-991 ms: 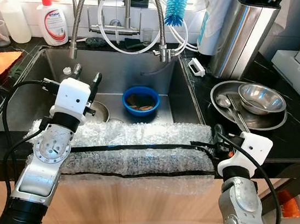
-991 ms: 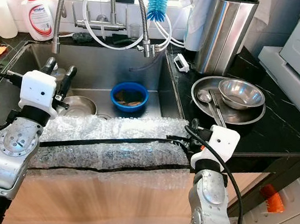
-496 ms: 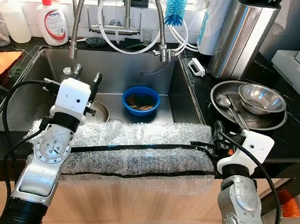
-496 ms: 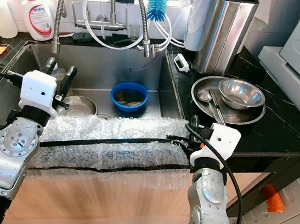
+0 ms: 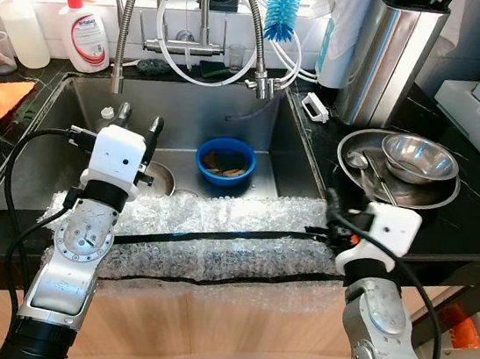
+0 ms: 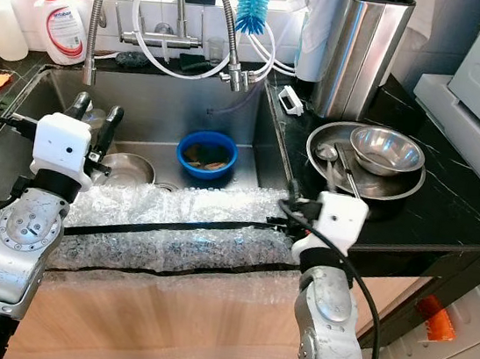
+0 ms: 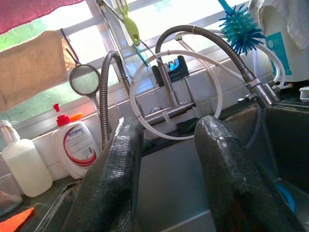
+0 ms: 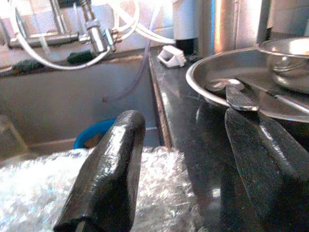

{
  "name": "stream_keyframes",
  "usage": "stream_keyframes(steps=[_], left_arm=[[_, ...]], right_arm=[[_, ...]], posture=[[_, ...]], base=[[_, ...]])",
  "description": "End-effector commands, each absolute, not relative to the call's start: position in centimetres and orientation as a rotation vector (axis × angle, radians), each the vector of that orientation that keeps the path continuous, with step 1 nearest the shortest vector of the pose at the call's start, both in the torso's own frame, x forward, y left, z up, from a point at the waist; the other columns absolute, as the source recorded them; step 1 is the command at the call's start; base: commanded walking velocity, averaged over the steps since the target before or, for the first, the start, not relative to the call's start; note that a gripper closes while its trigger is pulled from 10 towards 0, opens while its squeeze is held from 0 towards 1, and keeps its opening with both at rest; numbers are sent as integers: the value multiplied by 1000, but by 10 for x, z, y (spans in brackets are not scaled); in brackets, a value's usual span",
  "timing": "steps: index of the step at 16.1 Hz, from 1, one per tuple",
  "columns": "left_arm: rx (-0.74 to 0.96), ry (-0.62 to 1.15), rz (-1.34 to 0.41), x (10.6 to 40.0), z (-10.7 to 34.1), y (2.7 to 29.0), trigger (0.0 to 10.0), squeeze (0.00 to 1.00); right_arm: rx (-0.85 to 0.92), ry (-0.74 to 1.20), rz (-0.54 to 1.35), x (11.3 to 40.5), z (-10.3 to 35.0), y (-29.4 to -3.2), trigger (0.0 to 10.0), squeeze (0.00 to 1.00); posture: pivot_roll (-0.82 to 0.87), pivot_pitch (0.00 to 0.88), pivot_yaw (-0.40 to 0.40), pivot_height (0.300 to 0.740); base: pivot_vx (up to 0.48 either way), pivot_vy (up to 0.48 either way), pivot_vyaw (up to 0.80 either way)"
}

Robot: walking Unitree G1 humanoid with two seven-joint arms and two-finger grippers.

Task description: Kitchen organization

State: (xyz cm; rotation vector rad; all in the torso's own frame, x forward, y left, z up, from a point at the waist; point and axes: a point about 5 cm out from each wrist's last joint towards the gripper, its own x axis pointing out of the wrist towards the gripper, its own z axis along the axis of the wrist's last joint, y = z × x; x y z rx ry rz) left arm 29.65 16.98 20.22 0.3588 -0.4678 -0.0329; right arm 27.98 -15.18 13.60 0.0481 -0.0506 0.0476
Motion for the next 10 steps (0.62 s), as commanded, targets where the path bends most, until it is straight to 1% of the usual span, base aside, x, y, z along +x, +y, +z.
stream_keyframes(steps=[1,6,8,10], left_arm=[[368,-481,-32,298,205,169,10000,0],[370,-478,-40,298,204,168,10000,0],[380,-479,-47,298,204,167,10000,0],[384,-480,-47,298,204,167,10000,0]], right_arm=[[37,-33,71,282,135,-148,10000,0],[24,-4,65,281,130,-149,10000,0],[3,58,43,281,122,-152,10000,0],[14,60,49,281,122,-150,10000,0]], posture=[[-70,0,5,740],[-70,0,6,740],[-69,0,4,740],[-67,0,4,740]], base=[[0,0,0],[0,0,0],[0,0,0],[0,0,0]])
